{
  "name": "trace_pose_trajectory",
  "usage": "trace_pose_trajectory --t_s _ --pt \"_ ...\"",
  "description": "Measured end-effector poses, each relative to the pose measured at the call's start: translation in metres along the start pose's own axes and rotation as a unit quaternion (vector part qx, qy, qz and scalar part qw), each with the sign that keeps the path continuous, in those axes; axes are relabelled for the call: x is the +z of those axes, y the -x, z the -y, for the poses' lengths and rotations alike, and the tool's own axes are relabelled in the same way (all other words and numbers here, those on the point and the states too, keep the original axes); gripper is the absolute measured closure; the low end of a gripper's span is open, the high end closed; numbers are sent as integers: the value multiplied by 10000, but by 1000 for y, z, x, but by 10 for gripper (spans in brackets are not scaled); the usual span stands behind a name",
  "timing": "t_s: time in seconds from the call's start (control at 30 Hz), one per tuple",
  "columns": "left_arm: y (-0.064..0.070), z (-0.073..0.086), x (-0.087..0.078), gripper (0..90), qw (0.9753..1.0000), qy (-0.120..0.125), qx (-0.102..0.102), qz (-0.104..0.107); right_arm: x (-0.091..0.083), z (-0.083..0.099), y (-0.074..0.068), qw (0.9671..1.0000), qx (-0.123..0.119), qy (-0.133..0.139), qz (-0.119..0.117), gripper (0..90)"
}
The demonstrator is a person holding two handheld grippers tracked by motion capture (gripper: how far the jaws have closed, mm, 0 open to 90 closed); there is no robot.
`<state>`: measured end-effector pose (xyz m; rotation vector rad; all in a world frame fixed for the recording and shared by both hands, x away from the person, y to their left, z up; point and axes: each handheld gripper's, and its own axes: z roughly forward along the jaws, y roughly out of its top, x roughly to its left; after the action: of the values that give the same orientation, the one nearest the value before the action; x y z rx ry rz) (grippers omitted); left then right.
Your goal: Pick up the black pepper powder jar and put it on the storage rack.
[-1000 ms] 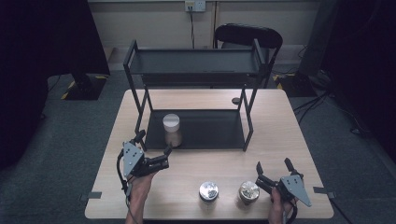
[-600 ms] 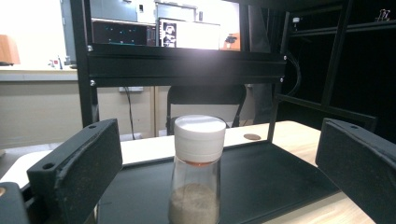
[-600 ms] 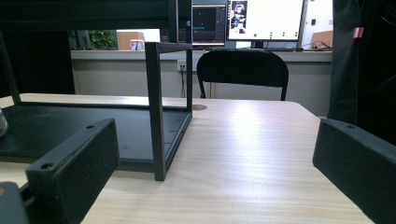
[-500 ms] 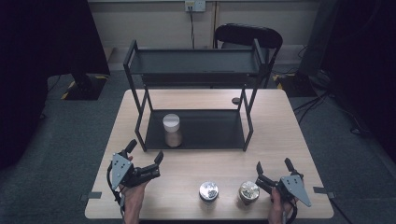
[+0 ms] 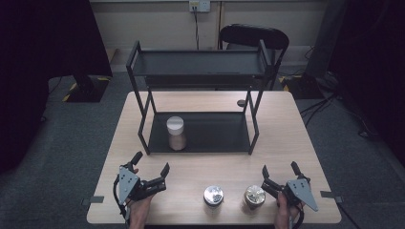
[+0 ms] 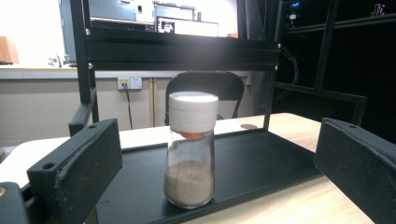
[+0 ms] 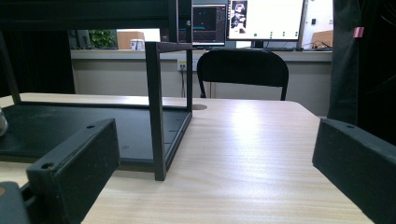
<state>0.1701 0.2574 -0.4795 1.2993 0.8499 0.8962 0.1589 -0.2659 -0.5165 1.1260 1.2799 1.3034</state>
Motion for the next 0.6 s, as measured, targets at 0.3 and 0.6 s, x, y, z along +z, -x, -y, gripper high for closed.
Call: trace_pose_trajectory --t_s 0.3,0.6 --pt "4 22 -4 0 9998 -119 152 -47 0 0 0 10000 2 -4 1 0" --pt "7 37 -1 0 9995 -298 101 -61 0 0 0 10000 0 -3 -4 0"
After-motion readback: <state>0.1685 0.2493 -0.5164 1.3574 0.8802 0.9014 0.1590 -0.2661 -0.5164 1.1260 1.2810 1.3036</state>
